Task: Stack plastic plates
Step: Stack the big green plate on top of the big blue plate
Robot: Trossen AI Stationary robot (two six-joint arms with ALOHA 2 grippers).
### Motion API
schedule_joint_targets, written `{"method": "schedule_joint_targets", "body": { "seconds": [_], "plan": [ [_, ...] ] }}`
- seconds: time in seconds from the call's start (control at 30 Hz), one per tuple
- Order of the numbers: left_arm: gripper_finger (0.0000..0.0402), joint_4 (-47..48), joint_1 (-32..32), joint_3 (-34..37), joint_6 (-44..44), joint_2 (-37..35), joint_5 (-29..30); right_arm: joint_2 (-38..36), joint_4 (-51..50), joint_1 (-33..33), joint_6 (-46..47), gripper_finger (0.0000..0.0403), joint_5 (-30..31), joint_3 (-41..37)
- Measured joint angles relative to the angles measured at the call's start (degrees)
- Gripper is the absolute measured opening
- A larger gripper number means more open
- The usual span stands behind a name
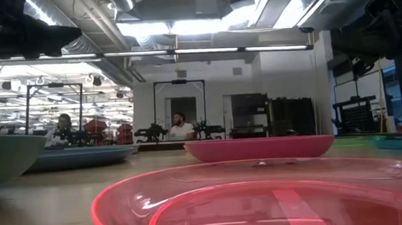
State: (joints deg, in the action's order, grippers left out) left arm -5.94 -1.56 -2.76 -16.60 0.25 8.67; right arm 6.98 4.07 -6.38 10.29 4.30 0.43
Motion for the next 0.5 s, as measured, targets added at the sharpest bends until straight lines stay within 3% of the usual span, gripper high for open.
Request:
{"method": "schedule_joint_targets", "body": {
  "seconds": [0.13,0.3,0.5],
  "plan": [
    [0.0000,-1.88,0.00,0.02,0.77,0.00,-1.02,0.01,0.63,0.00,4.91,0.0014,-1.27,-0.01],
    [0.0000,-8.62,-0.02,0.04,8.33,0.02,-3.86,0.20,3.84,0.01,10.98,0.0014,2.03,-0.02],
    [0.0000,-13.04,0.58,-0.02,8.54,2.96,1.41,5.88,13.70,0.01,11.08,0.0014,8.39,-0.01]
  ]
}}
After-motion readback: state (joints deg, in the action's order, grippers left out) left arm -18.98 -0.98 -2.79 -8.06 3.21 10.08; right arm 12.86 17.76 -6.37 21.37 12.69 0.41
